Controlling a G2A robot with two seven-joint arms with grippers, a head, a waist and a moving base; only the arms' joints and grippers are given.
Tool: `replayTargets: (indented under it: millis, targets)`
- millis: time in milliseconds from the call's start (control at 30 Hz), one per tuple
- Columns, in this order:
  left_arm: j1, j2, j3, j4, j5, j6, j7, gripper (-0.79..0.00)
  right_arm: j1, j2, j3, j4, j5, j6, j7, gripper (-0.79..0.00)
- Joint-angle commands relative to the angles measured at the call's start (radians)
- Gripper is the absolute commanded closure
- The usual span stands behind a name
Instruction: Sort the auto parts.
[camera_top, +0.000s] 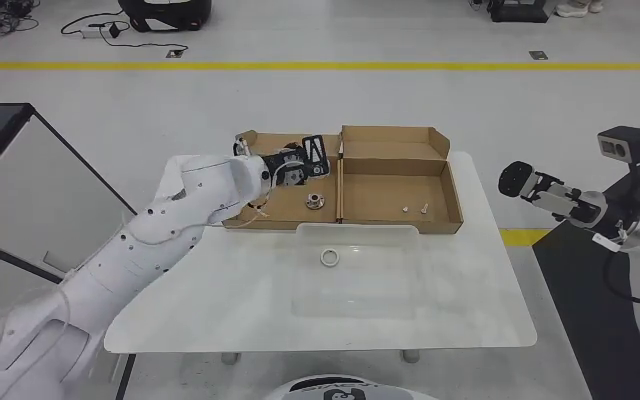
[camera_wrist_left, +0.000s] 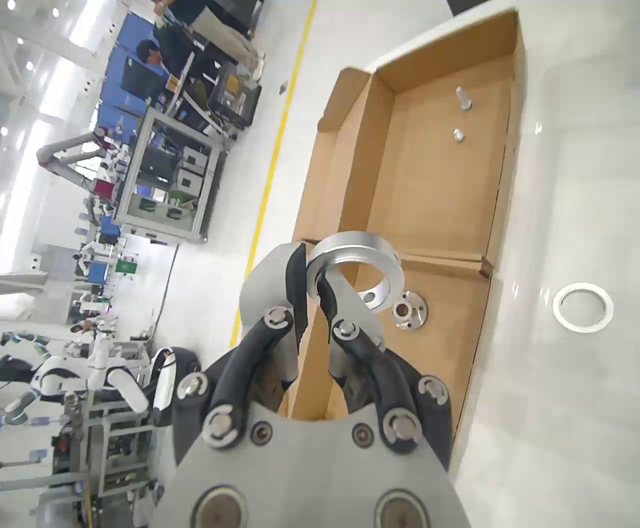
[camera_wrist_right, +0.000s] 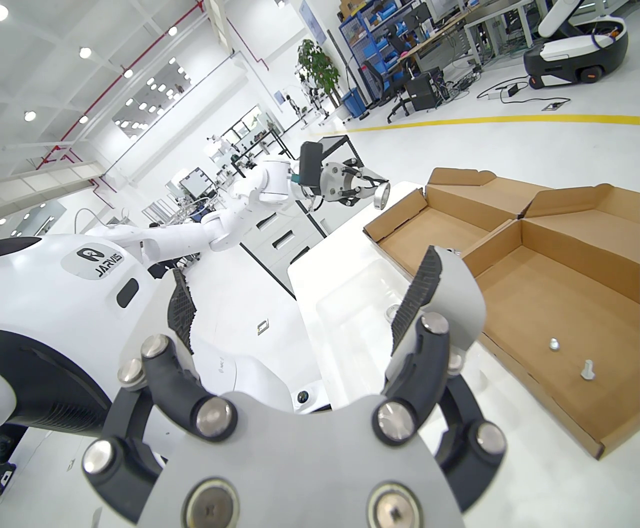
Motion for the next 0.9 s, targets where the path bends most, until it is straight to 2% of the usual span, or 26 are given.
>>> replayTargets:
  millis: [0, 267, 533, 867]
  targets:
    - [-0.016, -0.016, 0.027, 0.029, 0.025, 0.001, -0.033, 0.000, 0.000, 0.000, 0.000, 0.000, 0.000, 0.000, 0.000, -0.785]
    - [-0.094, -0.094, 0.129, 0.176, 0.090, -0.009, -0.143, 0.000, 0.000, 0.000, 0.000, 0.000, 0.000, 0.000, 0.000, -0.785]
    - [-0.158, -0.179, 0.231, 0.357, 0.169, -0.071, -0.154, 0.000, 0.000, 0.000, 0.000, 0.000, 0.000, 0.000, 0.000, -0.785]
    - [-0.183, -0.276, 0.309, 0.573, 0.242, -0.086, -0.134, 0.000, 0.000, 0.000, 0.000, 0.000, 0.000, 0.000, 0.000, -0.785]
